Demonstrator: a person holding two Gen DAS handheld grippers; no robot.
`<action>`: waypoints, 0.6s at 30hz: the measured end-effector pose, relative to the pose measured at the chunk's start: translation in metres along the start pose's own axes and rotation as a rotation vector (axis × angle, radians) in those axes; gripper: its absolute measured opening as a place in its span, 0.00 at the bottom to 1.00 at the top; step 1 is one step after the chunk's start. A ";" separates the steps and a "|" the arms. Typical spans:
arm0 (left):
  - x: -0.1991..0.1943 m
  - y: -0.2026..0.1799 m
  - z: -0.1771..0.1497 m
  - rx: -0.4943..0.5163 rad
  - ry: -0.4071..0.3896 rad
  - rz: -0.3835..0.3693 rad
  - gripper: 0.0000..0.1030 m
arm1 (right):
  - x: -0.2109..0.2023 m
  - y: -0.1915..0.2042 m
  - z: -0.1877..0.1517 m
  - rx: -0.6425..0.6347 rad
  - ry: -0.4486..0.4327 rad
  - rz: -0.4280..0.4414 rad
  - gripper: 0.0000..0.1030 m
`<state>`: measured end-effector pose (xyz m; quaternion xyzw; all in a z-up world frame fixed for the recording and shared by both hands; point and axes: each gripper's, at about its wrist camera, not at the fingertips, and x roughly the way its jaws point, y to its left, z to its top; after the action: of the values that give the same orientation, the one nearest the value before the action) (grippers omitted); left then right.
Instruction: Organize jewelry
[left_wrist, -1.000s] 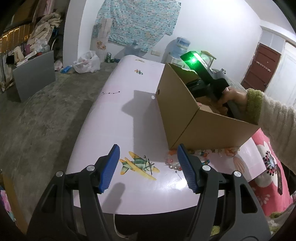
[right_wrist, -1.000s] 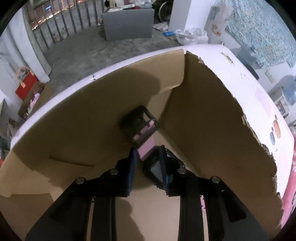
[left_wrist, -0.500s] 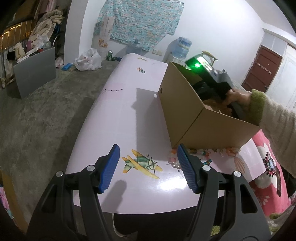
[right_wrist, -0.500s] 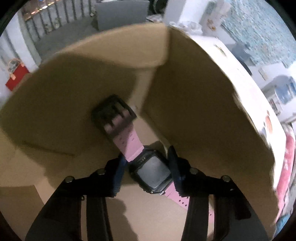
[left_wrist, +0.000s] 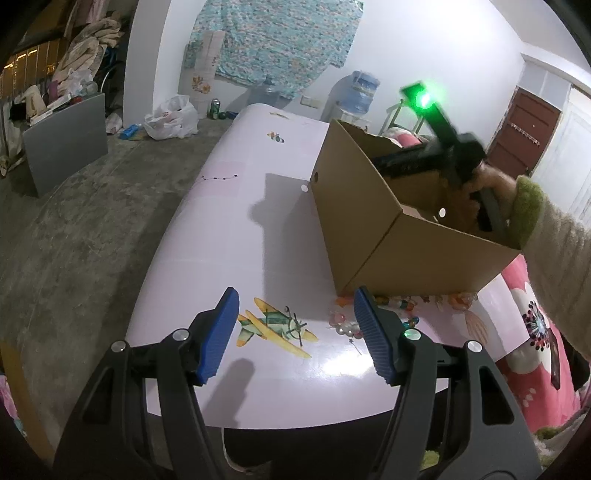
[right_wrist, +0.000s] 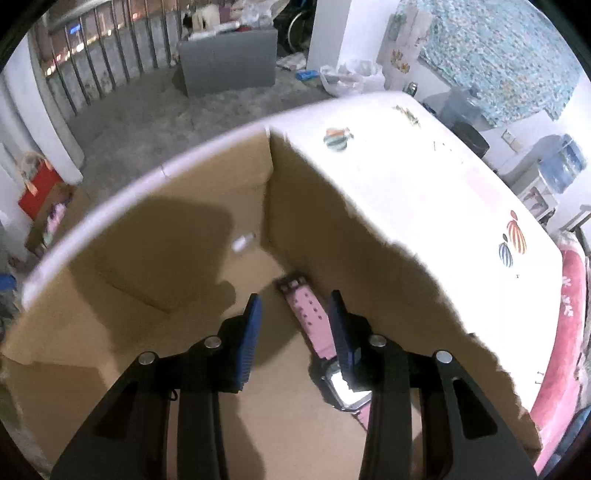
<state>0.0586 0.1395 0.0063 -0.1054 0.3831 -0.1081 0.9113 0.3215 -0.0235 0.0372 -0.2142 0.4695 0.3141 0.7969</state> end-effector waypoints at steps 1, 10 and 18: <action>0.001 -0.002 -0.001 0.004 0.005 0.002 0.64 | -0.009 0.002 0.004 0.013 -0.029 0.001 0.37; 0.016 -0.034 -0.013 0.123 0.083 -0.017 0.72 | -0.178 0.028 -0.087 0.182 -0.371 -0.104 0.90; 0.052 -0.069 -0.033 0.283 0.214 0.052 0.78 | -0.138 0.044 -0.238 0.612 -0.178 -0.319 0.93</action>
<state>0.0621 0.0559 -0.0325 0.0462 0.4614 -0.1480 0.8735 0.0949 -0.1849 0.0459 -0.0079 0.4313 0.0479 0.9009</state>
